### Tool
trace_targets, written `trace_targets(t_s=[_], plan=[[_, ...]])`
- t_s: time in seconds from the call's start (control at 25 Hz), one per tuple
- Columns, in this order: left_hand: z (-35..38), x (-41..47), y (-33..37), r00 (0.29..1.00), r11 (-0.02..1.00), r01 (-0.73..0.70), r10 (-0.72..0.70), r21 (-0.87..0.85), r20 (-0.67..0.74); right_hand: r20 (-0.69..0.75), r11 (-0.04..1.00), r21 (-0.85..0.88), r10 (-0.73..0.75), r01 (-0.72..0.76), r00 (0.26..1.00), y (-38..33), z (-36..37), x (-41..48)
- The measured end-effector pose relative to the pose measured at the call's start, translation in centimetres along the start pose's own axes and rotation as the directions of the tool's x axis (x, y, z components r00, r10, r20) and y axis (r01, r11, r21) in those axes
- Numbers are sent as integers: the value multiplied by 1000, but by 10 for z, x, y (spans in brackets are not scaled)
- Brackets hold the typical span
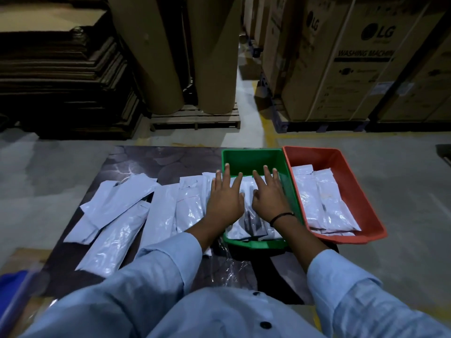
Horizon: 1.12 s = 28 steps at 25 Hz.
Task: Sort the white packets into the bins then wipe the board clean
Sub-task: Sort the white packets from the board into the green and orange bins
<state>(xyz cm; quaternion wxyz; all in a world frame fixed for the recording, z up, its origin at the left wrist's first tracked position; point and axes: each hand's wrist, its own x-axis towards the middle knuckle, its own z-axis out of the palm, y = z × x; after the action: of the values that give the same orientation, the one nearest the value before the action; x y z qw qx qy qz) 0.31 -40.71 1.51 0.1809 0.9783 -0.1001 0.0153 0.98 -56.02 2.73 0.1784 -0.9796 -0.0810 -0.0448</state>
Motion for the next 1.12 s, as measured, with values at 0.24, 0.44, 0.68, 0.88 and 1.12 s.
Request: trace_targets(t_s=[0.24, 0.44, 0.68, 0.88, 1.12], plan=[[-27, -39, -84, 985, 989, 97, -112, -114, -129, -42, 995, 22, -95, 96, 995, -67, 22, 13], [-41, -61, -151, 961, 969, 229, -241, -95, -137, -27, 980, 15, -196, 197, 980, -123, 49, 22], [-32, -89, -210, 948, 947, 318, -319, -57, -17, 57, 974, -19, -222, 224, 973, -170, 83, 22], [-16, -105, -235, 948, 949, 313, -308, -49, 85, 196, 984, -50, -155, 168, 968, -179, 122, 11], [1, -117, -235, 946, 945, 306, -289, -112, 144, 288, 984, -140, -70, 114, 955, -178, 157, -8]])
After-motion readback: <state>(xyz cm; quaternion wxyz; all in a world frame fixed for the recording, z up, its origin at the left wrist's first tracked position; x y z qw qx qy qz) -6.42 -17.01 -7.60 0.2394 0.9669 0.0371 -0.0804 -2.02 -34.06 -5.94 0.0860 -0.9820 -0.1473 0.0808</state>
